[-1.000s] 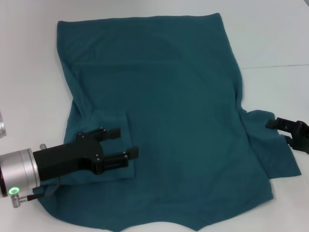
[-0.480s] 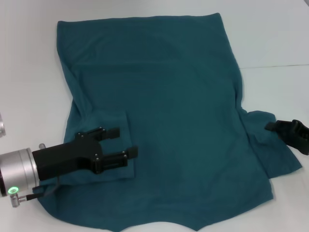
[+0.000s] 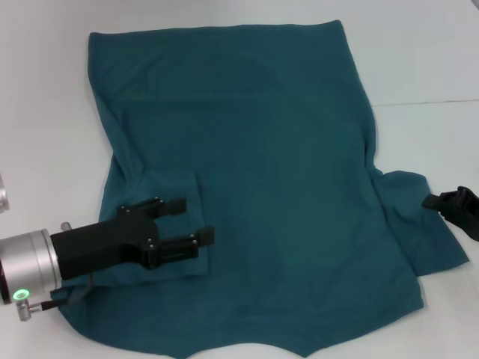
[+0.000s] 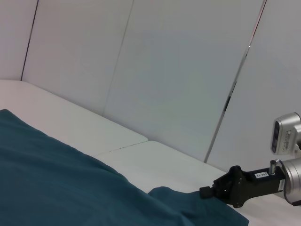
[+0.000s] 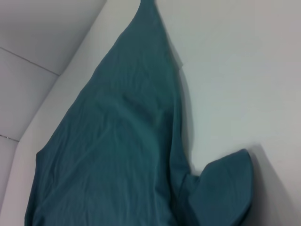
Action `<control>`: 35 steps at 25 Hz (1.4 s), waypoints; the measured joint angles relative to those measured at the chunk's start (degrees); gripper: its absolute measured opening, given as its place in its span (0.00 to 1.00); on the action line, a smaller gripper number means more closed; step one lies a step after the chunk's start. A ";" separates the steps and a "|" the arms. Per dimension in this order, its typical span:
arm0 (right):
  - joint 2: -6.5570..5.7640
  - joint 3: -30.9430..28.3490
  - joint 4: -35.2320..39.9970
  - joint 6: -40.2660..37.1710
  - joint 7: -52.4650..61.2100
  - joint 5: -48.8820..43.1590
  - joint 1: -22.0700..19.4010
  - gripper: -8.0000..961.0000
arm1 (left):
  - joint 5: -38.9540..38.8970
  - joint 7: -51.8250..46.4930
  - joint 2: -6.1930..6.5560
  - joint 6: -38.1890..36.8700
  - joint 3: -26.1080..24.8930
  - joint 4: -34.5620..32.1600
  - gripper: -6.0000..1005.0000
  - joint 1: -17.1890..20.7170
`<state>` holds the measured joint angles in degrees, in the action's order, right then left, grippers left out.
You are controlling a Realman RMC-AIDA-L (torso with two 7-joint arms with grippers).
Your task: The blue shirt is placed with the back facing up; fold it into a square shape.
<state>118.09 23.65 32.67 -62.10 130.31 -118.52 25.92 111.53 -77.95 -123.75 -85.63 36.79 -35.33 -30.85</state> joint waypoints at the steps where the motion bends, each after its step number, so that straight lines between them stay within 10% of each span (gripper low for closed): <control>1: 0.03 -0.01 -0.02 0.10 -0.14 0.16 0.00 0.05 | 0.00 0.00 -0.04 -0.02 0.01 0.00 0.86 0.00; 35: -1.42 -2.25 -0.14 5.85 -9.19 10.42 -0.49 0.01 | 0.00 0.00 -0.14 -0.09 0.03 0.45 0.86 -0.18</control>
<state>116.67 21.40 32.52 -56.25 121.12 -108.11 25.43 111.53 -77.95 -123.89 -85.72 36.83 -34.88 -31.03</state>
